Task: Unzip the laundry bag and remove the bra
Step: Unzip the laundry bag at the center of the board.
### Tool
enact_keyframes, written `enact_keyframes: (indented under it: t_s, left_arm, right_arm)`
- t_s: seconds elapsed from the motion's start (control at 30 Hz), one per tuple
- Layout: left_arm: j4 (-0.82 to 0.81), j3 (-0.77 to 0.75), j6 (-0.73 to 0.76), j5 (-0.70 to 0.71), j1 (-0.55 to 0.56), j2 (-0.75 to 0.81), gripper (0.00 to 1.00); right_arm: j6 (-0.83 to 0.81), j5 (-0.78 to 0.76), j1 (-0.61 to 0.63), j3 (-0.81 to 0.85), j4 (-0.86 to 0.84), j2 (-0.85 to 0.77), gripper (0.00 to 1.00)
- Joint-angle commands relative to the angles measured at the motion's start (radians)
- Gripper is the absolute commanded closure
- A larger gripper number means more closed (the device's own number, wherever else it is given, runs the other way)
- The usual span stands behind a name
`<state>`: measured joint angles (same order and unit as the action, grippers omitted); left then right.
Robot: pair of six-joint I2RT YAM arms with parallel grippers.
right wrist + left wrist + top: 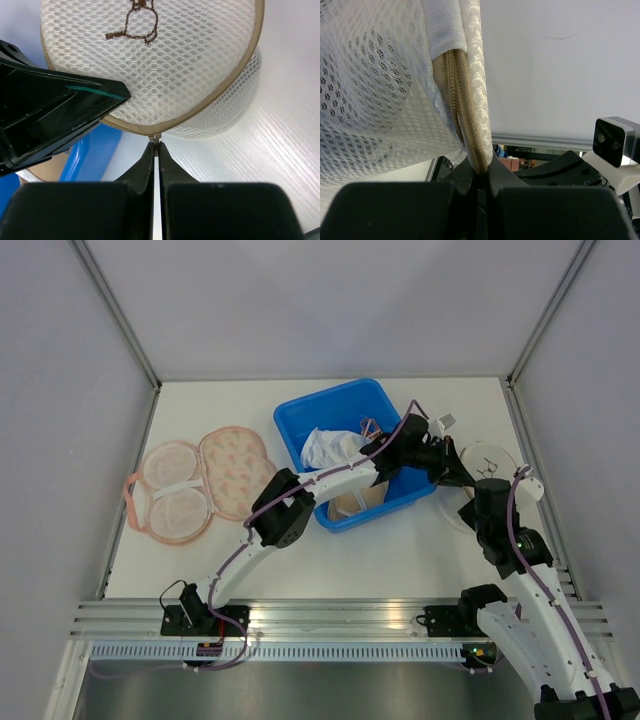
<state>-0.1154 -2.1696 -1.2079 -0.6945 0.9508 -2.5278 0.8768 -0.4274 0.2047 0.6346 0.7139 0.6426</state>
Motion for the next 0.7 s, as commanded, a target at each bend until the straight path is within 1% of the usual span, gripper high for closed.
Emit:
enact_keyframes:
  t_s: [0.0,0.07,0.17,0.3,0.37,0.43,0.47,0.53,0.57,0.6,0.63,0.67]
  left_arm:
    - [-0.086,-0.062,-0.058,-0.054,-0.017,-0.003,0.98]
    - [-0.082,-0.053,-0.055,-0.074,-0.023,-0.002,0.98]
    - [-0.086,-0.052,-0.055,-0.083,-0.029,-0.005,0.98]
    - [-0.079,-0.061,-0.061,-0.085,-0.033,-0.012,0.98]
    - [-0.041,-0.075,-0.056,-0.080,-0.032,-0.015,0.98]
    - [-0.003,-0.090,-0.035,-0.076,-0.027,-0.020,0.97]
    - [0.017,-0.090,-0.024,-0.073,-0.026,-0.022,0.90]
    - [0.089,-0.085,0.022,-0.063,-0.026,-0.002,0.80]
    - [0.109,-0.081,0.040,-0.050,-0.024,0.009,0.68]
    - [0.168,-0.073,0.079,-0.039,-0.024,0.023,0.63]
    - [0.190,-0.056,0.102,-0.008,-0.024,0.056,0.56]
    - [0.219,-0.050,0.146,0.010,-0.024,0.072,0.52]
  right_arm:
    - [-0.054,-0.071,0.001,0.069,0.044,0.012,1.00]
    - [-0.061,-0.115,-0.001,0.077,0.067,0.028,1.00]
    - [-0.059,-0.113,-0.002,0.066,0.078,0.043,1.00]
    - [-0.019,-0.154,-0.005,0.076,0.107,0.058,1.00]
    - [-0.019,-0.152,-0.007,0.080,0.111,0.043,1.00]
    - [-0.019,-0.110,-0.007,0.076,0.104,0.028,1.00]
    - [-0.015,-0.085,-0.008,0.070,0.090,0.011,1.00]
    - [-0.009,-0.013,-0.008,0.040,0.059,-0.013,1.00]
    - [0.004,0.004,-0.007,0.030,0.047,-0.021,1.00]
    - [0.007,0.018,-0.007,0.013,0.039,-0.030,1.00]
    - [0.011,0.039,-0.007,0.010,0.023,-0.041,1.00]
    - [0.014,0.044,-0.007,0.005,0.015,-0.044,1.00]
